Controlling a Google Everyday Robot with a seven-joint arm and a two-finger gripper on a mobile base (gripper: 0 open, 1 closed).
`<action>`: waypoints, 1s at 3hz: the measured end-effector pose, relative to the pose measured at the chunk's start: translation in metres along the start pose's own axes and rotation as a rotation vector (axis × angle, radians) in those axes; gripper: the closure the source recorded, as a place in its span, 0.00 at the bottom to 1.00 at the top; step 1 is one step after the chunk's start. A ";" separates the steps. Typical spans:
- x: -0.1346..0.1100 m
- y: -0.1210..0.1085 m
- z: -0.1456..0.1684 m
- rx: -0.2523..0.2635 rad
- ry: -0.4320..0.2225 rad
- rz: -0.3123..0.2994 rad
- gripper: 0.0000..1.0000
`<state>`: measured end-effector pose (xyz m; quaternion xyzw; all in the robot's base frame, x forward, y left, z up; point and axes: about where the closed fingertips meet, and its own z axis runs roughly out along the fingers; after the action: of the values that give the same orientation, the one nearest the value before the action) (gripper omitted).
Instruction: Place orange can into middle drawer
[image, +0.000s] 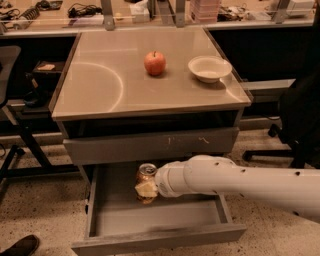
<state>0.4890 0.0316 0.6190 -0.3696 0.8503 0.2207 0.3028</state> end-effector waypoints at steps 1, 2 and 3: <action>-0.002 -0.002 0.000 0.005 -0.008 0.001 1.00; 0.003 -0.002 0.008 0.003 -0.006 0.018 1.00; 0.035 -0.004 0.030 0.020 0.010 0.049 1.00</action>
Offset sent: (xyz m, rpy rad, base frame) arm 0.0036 0.0036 -0.0187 0.0181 0.0206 -0.0349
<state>0.4835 0.0301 0.5734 -0.3466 0.8628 0.2177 0.2969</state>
